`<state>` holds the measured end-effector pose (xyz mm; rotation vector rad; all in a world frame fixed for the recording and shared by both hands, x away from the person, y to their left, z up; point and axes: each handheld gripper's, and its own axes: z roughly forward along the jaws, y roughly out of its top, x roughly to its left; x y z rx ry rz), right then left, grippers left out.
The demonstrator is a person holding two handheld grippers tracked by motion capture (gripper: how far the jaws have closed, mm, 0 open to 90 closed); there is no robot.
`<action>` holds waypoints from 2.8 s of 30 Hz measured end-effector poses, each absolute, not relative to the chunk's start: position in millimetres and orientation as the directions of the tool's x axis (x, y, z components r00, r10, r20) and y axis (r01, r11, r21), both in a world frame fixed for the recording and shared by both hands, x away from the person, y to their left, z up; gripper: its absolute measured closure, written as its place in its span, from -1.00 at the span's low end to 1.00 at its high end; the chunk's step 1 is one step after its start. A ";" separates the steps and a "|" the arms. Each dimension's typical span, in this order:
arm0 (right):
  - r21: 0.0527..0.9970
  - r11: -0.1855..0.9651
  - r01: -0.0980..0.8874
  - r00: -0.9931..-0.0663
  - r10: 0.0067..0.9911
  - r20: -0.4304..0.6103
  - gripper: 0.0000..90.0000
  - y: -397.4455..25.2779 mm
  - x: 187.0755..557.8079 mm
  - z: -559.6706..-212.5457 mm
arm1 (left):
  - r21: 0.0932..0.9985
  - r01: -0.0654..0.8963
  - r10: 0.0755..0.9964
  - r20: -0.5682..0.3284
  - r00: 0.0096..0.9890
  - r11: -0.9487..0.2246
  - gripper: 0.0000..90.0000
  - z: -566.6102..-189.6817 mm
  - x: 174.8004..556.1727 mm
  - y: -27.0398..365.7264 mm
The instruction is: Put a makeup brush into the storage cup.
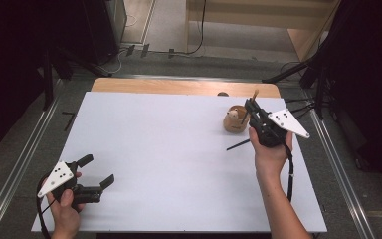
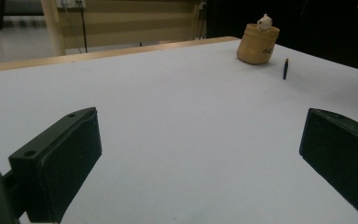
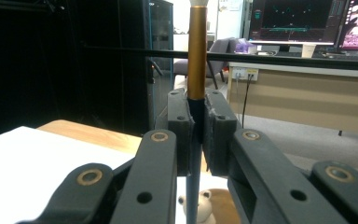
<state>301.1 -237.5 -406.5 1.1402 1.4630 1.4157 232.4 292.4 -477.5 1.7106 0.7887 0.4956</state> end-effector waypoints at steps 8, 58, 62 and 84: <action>0.999 -0.033 0.038 -0.277 0.960 0.042 0.87 -242.6 312.4 -403.2 | 0.958 0.253 0.723 -0.078 0.687 -0.137 -1.00 -479.3 232.9 295.6; 0.986 -0.028 0.167 -0.221 0.973 0.065 0.87 -263.9 375.1 -437.3 | 0.955 0.259 0.720 -0.080 0.690 -0.142 -1.00 -481.6 235.2 296.5; 0.981 -0.019 0.191 -0.226 0.972 0.063 0.87 -261.7 376.3 -447.0 | 0.955 0.258 0.719 -0.079 0.691 -0.144 -1.00 -481.9 235.5 296.2; 0.959 -0.054 0.279 -0.199 0.974 0.112 0.85 -265.0 376.4 -479.3 | 0.954 0.263 0.719 -0.083 0.690 -0.142 -1.00 -482.7 235.7 295.5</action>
